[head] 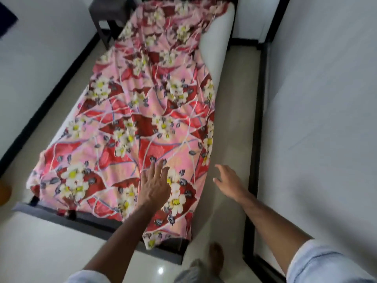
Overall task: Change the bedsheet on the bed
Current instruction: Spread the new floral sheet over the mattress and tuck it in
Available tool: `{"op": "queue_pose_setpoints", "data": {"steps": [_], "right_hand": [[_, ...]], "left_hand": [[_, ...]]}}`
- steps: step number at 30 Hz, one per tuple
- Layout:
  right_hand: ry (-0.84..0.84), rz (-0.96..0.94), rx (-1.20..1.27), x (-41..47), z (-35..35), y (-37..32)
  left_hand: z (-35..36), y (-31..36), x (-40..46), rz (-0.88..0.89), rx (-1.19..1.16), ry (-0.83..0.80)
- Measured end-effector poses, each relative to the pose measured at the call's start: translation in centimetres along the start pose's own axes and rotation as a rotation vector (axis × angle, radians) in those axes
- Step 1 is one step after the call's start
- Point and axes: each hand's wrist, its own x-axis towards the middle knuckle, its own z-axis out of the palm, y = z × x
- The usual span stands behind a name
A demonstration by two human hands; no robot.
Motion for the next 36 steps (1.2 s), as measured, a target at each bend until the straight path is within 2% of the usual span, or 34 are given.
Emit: {"op": "queue_pose_setpoints", "data": {"steps": [4, 12, 16, 26, 31, 36], "right_hand": [[0.125, -0.116, -0.076, 3.3, -7.5, -3.0], [0.183, -0.276, -0.329, 14.3, -19.7, -6.1], [0.164, -0.256, -0.41, 22.2, -25.4, -7.3], [0.155, -0.287, -0.533, 38.7, -37.7, -9.4], [0.142, -0.294, -0.537, 49.3, -43.5, -7.8], [0.095, -0.289, -0.508, 60.0, -49.9, -4.9]], "left_hand": [[-5.1, 2.1, 5.6, 0.069, -0.011, 0.077], [-11.7, 3.5, 19.4, 0.094, 0.011, 0.13], [-14.4, 4.1, 28.1, 0.109, -0.059, 0.112], [-23.6, 4.6, 48.3, 0.154, -0.014, 0.085], [-26.6, 6.4, 59.6, 0.151, 0.005, 0.113], [-28.5, 9.3, 70.7, 0.098, -0.003, 0.012]]}}
